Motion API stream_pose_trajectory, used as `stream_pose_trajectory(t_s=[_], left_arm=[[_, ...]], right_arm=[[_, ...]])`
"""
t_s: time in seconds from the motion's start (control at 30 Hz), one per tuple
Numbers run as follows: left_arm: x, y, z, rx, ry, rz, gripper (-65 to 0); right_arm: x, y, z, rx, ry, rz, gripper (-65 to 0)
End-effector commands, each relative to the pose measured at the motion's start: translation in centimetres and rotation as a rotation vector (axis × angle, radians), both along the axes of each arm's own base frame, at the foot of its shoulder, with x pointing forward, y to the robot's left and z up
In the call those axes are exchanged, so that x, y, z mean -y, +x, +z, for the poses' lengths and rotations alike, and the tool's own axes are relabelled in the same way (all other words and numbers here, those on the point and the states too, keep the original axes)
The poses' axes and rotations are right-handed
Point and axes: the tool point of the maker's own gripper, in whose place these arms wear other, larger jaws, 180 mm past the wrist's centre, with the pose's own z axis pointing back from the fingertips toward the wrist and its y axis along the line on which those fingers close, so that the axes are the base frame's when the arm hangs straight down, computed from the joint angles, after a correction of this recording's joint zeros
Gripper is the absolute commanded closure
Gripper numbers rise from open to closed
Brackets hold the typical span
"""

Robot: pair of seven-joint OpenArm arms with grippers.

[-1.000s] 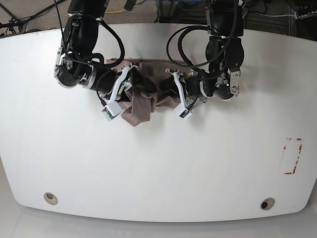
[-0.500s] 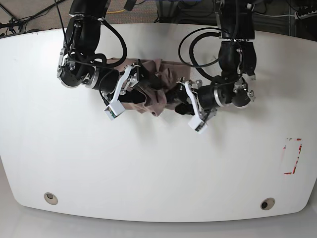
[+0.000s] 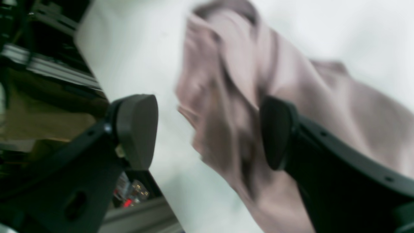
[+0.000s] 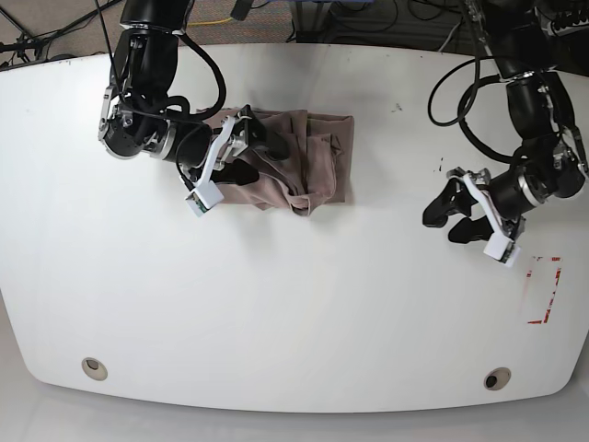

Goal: Fold the T-shirt properly
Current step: 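Release the shirt with the left gripper and press it with the right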

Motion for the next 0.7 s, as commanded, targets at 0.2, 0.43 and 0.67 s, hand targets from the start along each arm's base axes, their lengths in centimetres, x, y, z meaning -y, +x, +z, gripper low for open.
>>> stream_pose_trajectory(t_s=[0.2,0.43,0.67], left_arm=[[-3.7,-0.8,2.2,0.044,0.037,0.012,-35.3],[-4.4,-1.6,1.6,0.021,0.041,0.021,-35.3],[-4.5,-2.1,1.2,0.005,0.045,0.022,-35.1]], right_arm=[[1.6,1.1,-0.5,0.042,-0.104,-0.042,-45.7],[0.8,0.6,-1.4,0.036,-0.160,-0.009,-45.5],[0.9,0.0,-1.8,0.028,-0.160,-0.015,-36.9]])
